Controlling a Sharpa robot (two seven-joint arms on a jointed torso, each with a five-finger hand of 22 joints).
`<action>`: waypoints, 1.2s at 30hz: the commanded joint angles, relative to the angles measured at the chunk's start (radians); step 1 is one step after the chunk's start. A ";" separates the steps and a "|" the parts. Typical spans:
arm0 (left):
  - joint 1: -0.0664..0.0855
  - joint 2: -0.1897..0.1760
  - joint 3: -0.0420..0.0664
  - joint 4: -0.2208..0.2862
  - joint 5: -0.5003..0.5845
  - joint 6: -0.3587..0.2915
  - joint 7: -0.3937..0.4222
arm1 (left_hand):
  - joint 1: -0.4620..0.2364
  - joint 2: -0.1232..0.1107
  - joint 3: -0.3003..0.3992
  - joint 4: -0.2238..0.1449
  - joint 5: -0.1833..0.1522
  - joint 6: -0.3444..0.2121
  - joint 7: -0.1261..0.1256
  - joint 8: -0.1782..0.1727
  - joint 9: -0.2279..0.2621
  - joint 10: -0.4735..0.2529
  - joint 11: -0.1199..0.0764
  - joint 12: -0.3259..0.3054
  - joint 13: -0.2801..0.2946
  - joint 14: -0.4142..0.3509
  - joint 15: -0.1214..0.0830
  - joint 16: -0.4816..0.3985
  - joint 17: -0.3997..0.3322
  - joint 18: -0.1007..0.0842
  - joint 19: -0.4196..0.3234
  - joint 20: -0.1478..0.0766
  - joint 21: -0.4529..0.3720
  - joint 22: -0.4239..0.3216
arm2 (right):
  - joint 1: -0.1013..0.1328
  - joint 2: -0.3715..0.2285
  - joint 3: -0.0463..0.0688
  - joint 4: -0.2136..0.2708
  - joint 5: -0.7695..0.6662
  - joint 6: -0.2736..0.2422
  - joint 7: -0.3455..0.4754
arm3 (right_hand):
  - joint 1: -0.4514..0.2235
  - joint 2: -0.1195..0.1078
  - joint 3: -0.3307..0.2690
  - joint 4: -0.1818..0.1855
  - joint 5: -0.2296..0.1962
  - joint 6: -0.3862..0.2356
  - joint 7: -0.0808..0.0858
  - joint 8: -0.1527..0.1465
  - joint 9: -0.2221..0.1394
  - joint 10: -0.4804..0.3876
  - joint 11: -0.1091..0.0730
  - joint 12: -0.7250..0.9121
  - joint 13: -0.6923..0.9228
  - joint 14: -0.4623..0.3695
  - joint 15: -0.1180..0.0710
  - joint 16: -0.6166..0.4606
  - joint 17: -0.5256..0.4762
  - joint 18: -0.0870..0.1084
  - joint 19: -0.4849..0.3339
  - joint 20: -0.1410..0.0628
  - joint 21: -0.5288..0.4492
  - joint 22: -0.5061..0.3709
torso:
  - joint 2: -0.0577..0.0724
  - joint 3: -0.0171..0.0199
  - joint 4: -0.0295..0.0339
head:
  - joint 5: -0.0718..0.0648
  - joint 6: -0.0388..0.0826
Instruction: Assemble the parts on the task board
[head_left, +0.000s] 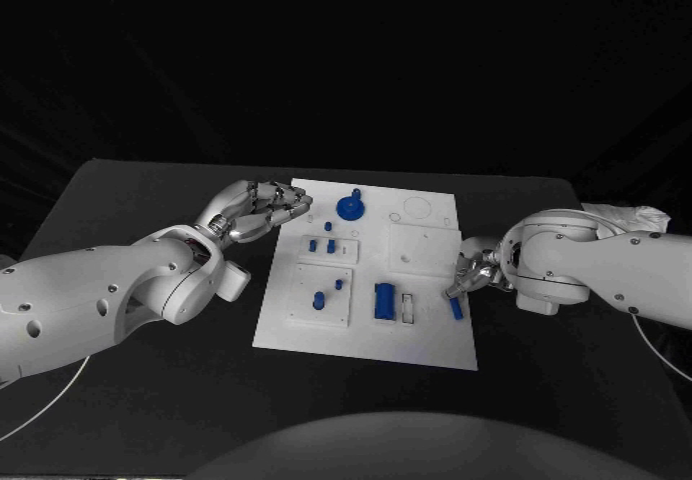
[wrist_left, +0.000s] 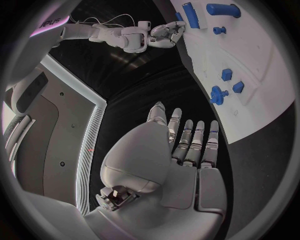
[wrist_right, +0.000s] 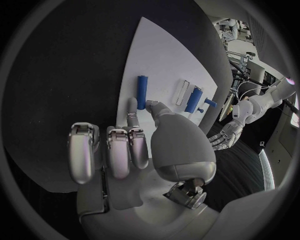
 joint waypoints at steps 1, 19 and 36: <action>0.000 0.002 0.001 0.001 -0.004 0.016 0.001 | 0.012 0.000 -0.007 0.001 0.003 0.008 0.001 0.007 0.001 0.005 -0.002 0.007 0.001 0.006 -0.001 0.007 0.002 0.010 0.006 0.002 0.003 -0.001 | -0.015 -0.002 -0.011 -0.004 0.084 -0.013 -0.003 | -0.001 0.001 0.076 -0.066 0.007 -0.016 -0.009 -0.031 0.001 0.109 0.004 0.004 0.263 0.101 0.002 -0.005 0.250 0.009 0.049 0.004 -0.003 0.221 | 0.000 0.0001 -0.0003 | 0.002 0.000; -0.002 0.009 0.001 -0.005 -0.004 0.024 -0.011 | 0.012 0.000 -0.007 0.001 0.004 0.008 0.001 0.007 0.001 0.006 -0.001 0.007 0.001 0.006 -0.001 0.007 0.002 0.011 0.006 0.002 0.003 -0.001 | 0.036 -0.023 -0.010 0.057 0.361 -0.072 0.007 | -0.044 -0.005 0.110 -0.074 0.019 -0.003 -0.013 -0.019 0.015 0.109 0.001 0.004 0.263 0.099 0.001 -0.011 0.241 0.010 0.049 0.004 -0.007 0.221 | -0.001 -0.0002 0.0008 | -0.003 0.000; -0.003 0.011 0.001 -0.006 -0.005 0.031 -0.020 | 0.013 0.001 -0.007 0.001 0.004 0.008 0.002 0.007 0.001 0.007 0.000 0.007 0.001 0.008 0.000 0.009 0.002 0.013 0.005 0.002 0.003 -0.001 | 0.048 0.044 -0.011 0.022 0.433 -0.074 0.004 | -0.064 -0.005 0.122 -0.075 -0.003 -0.007 -0.012 -0.021 0.016 0.109 0.001 0.004 0.263 0.100 0.000 -0.009 0.244 0.010 0.049 0.004 -0.007 0.221 | 0.000 -0.0003 0.0003 | -0.001 0.000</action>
